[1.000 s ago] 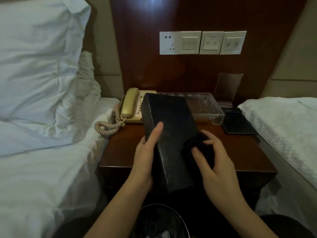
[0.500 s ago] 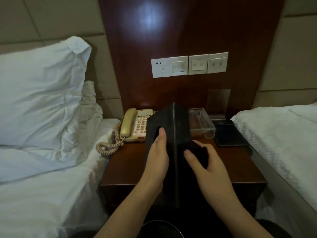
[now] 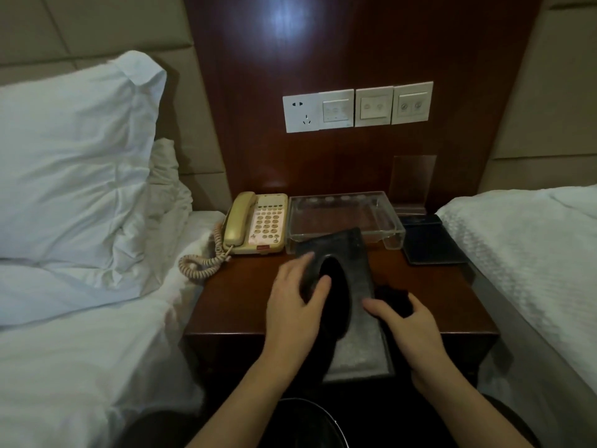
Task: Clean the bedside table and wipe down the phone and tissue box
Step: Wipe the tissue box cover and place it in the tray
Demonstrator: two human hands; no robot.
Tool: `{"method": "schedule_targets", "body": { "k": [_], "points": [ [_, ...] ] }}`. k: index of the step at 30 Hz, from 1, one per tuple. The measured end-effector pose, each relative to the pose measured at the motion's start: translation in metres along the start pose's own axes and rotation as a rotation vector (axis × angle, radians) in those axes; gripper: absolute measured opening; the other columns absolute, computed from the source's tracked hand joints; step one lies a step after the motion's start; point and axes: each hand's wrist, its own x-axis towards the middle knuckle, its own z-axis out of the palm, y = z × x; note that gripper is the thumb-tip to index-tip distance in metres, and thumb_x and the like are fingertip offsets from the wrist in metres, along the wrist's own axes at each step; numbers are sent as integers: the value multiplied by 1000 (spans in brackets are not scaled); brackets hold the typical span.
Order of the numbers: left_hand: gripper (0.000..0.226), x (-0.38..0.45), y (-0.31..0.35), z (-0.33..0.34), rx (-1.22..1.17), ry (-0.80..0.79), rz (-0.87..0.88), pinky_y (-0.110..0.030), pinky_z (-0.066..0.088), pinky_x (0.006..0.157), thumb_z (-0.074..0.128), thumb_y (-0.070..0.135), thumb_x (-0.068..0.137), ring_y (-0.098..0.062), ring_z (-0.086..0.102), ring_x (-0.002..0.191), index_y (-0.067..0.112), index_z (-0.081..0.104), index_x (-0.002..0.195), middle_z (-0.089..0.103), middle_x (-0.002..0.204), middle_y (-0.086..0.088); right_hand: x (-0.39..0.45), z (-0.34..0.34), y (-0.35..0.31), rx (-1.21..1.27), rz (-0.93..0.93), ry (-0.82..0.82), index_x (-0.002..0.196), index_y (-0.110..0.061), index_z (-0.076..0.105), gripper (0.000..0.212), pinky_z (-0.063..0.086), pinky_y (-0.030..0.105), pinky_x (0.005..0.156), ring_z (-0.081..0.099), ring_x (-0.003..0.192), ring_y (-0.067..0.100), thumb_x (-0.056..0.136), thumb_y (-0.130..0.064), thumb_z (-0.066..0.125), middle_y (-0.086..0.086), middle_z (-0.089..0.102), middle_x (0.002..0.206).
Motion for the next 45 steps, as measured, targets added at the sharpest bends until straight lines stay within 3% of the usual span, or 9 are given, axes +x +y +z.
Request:
{"method": "schedule_targets", "body": {
  "k": [4, 7, 11, 19, 27, 33, 39, 43, 45],
  "points": [
    [93, 20, -9, -16, -318, -26, -448, -30, 39, 104, 75, 54, 82, -16, 46, 137, 26, 31, 157, 44, 149, 4, 7, -12, -1, 17, 70, -45, 100, -15, 69, 25, 53, 31, 61, 74, 73, 22, 78, -18, 80, 4, 77, 82],
    [73, 26, -4, -25, -578, -220, -646, -39, 51, 102, 77, 56, 75, -21, 68, 116, 20, 62, 136, 72, 125, 1, 10, -16, -7, 19, 80, -106, 104, -14, 69, 37, 54, 34, 66, 74, 78, 27, 70, -22, 80, 7, 77, 85],
    [43, 22, 3, -21, -667, -301, -695, -44, 50, 103, 73, 54, 81, -26, 71, 109, 25, 75, 113, 78, 108, -3, 18, -15, -23, -24, 26, -182, 105, -14, 70, 53, 55, 36, 71, 74, 82, 28, 57, -33, 80, 9, 77, 90],
    [44, 48, 25, -32, -711, -392, -657, -43, 52, 101, 74, 47, 82, -28, 74, 98, 17, 75, 113, 78, 106, -11, 33, -12, -56, -110, -68, -224, 103, -16, 73, 55, 57, 39, 82, 75, 85, 22, 59, -45, 88, 4, 78, 94],
    [29, 103, 51, -35, -667, -504, -648, -34, 55, 84, 70, 39, 84, -18, 76, 70, 24, 82, 62, 79, 83, -6, 80, -8, -108, -59, -95, -79, 103, -10, 71, 50, 59, 33, 60, 75, 75, 23, 64, -38, 88, 6, 77, 87],
    [37, 151, 61, -36, -589, -529, -620, -30, 53, 79, 62, 48, 89, -14, 77, 76, 19, 84, 83, 80, 91, -3, 118, -8, -118, 121, -13, -42, 103, -8, 74, 47, 59, 40, 73, 75, 82, 30, 63, -30, 88, 11, 77, 91],
    [55, 166, 24, -36, -514, -234, -579, -41, 48, 97, 61, 69, 79, -23, 62, 113, 27, 75, 111, 70, 120, -3, 151, -9, -93, 410, 22, 281, 109, -13, 73, 54, 60, 48, 80, 74, 88, 31, 62, -34, 91, 8, 77, 99],
    [111, 159, 16, -6, -619, -86, -554, -48, 46, 105, 80, 68, 50, -29, 53, 127, 29, 45, 148, 52, 144, -5, 158, 5, -82, 524, 76, 410, 125, -18, 65, 92, 58, 53, 85, 71, 94, 30, 43, -45, 96, 4, 73, 108],
    [111, 160, 20, 8, -612, 2, -495, -48, 44, 111, 87, 60, 60, -25, 54, 127, 28, 36, 153, 53, 142, -1, 162, 12, -81, 586, 111, 447, 138, -17, 54, 97, 57, 52, 87, 69, 97, 29, 54, -41, 94, 4, 68, 116]
  ]
}}
